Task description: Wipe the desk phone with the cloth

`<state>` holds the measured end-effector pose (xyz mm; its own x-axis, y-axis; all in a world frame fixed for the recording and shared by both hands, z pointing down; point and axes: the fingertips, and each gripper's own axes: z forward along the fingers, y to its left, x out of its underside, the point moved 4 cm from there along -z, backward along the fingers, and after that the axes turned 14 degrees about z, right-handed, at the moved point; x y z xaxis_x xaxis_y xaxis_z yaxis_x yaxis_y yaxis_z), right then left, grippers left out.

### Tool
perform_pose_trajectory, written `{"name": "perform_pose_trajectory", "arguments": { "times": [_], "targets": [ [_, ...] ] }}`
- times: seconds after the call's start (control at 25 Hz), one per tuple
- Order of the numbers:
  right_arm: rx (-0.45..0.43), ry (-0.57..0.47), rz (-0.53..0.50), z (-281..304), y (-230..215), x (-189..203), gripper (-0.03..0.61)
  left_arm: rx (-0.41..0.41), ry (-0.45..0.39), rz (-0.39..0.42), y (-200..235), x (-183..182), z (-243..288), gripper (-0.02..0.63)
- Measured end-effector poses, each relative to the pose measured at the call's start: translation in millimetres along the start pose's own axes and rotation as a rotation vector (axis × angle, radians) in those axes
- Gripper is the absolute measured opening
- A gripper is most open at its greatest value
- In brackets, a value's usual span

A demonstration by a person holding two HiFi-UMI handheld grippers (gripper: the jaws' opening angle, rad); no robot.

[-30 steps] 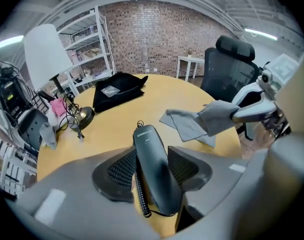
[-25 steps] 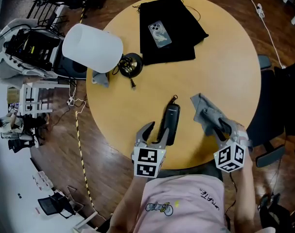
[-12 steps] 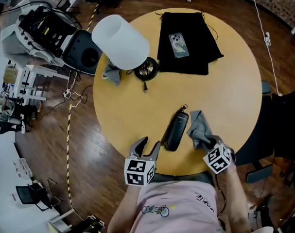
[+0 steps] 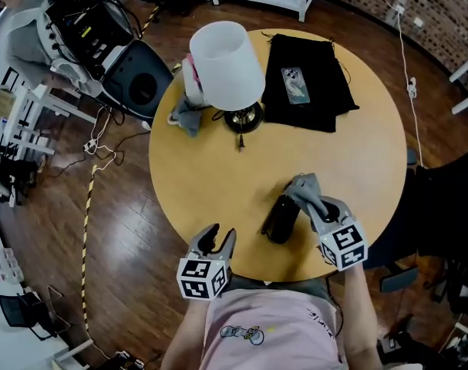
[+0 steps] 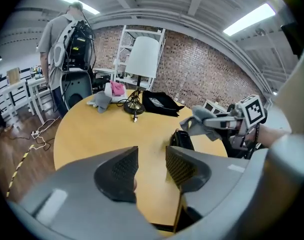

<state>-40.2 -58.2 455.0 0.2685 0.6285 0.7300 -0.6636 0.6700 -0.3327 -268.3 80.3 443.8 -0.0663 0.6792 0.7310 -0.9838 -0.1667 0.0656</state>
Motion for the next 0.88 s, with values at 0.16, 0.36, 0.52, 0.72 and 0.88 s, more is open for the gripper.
{"name": "perform_pose_trajectory", "arguments": {
  "times": [0.16, 0.36, 0.52, 0.72, 0.88],
  "targets": [
    [-0.109, 0.262, -0.049, 25.0, 53.7, 65.4, 0.034, 0.03, -0.024, -0.01, 10.4, 1.5, -2.2, 0.173],
    [-0.154, 0.31, -0.007, -9.4, 92.4, 120.1, 0.034, 0.107, -0.015, 0.017, 24.4, 7.6, 4.9, 0.173],
    [0.119, 0.013, 0.256, -33.6, 10.8, 53.4, 0.035, 0.183, -0.021, 0.035, 27.9, 4.5, 11.7, 0.173],
    [0.385, 0.008, 0.43, -65.4, -63.8, 90.0, 0.038, 0.228, -0.042, 0.063, 23.0, -7.5, 20.3, 0.173],
    [0.303, 0.166, 0.347, -39.8, -58.7, 150.8, 0.226, 0.209, -0.057, 0.063, 10.4, -16.4, 16.9, 0.173]
  ]
}}
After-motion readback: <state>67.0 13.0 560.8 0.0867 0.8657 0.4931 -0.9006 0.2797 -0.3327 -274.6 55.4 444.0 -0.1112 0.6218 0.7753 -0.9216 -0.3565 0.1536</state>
